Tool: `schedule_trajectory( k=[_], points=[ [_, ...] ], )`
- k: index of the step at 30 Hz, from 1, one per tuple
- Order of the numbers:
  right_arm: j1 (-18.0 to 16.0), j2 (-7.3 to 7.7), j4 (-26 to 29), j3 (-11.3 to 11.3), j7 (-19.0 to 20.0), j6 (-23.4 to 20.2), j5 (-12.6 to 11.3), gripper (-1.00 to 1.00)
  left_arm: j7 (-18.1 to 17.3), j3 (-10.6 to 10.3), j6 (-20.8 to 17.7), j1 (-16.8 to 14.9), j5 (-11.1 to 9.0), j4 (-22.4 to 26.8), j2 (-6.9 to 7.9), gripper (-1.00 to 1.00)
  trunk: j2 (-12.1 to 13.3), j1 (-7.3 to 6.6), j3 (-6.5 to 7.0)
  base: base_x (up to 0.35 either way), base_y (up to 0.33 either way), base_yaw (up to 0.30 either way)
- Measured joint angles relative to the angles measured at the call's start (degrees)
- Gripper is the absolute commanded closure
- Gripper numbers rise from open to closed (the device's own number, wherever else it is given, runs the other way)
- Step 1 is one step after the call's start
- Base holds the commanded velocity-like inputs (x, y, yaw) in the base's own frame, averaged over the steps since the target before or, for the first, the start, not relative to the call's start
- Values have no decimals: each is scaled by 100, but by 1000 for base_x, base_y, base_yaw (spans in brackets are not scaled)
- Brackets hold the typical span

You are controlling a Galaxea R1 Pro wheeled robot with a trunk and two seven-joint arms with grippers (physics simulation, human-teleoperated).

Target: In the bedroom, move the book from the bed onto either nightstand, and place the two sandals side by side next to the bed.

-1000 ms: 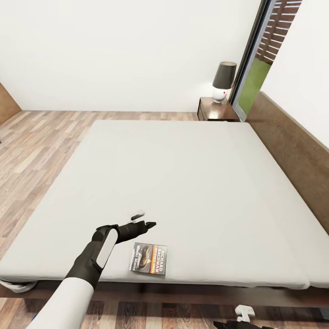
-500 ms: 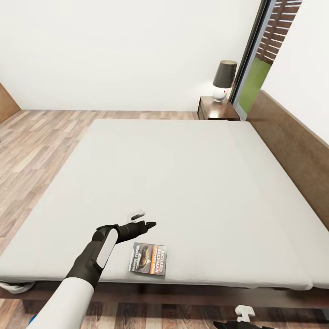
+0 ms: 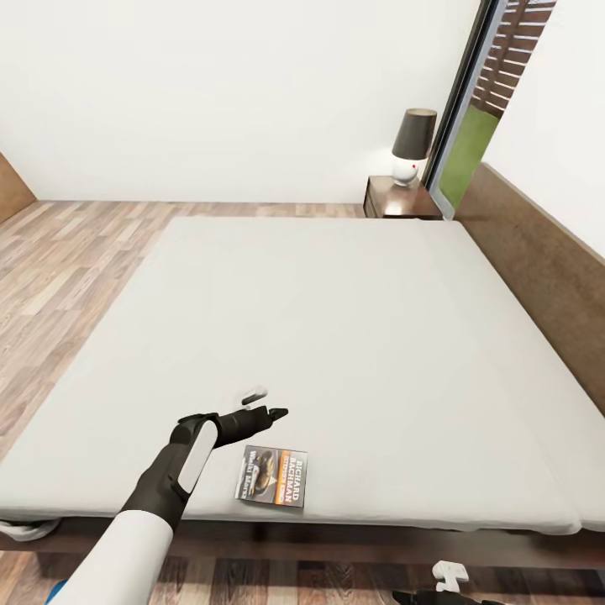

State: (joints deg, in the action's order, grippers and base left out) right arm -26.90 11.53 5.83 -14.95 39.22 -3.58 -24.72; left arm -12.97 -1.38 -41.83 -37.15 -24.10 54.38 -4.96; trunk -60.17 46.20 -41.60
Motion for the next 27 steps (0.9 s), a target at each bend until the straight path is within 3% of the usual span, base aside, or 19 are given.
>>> schedule_trajectory(
  k=[18,24,27],
  points=[
    [1,-4,-7,0,-8,0,-38,-100,0,-5,0,0,-9,-1,-3,-100,-722,395,-323,0,0,0],
    [1,-2,-9,0,-9,7,-43,-100,0,-1,0,0,-10,-1,-3,-100,-724,396,-324,0,0,0],
    [1,-2,-9,0,-9,2,-52,-100,0,-4,0,0,-9,-1,-3,-100,-843,461,-377,0,0,0]
  ],
)
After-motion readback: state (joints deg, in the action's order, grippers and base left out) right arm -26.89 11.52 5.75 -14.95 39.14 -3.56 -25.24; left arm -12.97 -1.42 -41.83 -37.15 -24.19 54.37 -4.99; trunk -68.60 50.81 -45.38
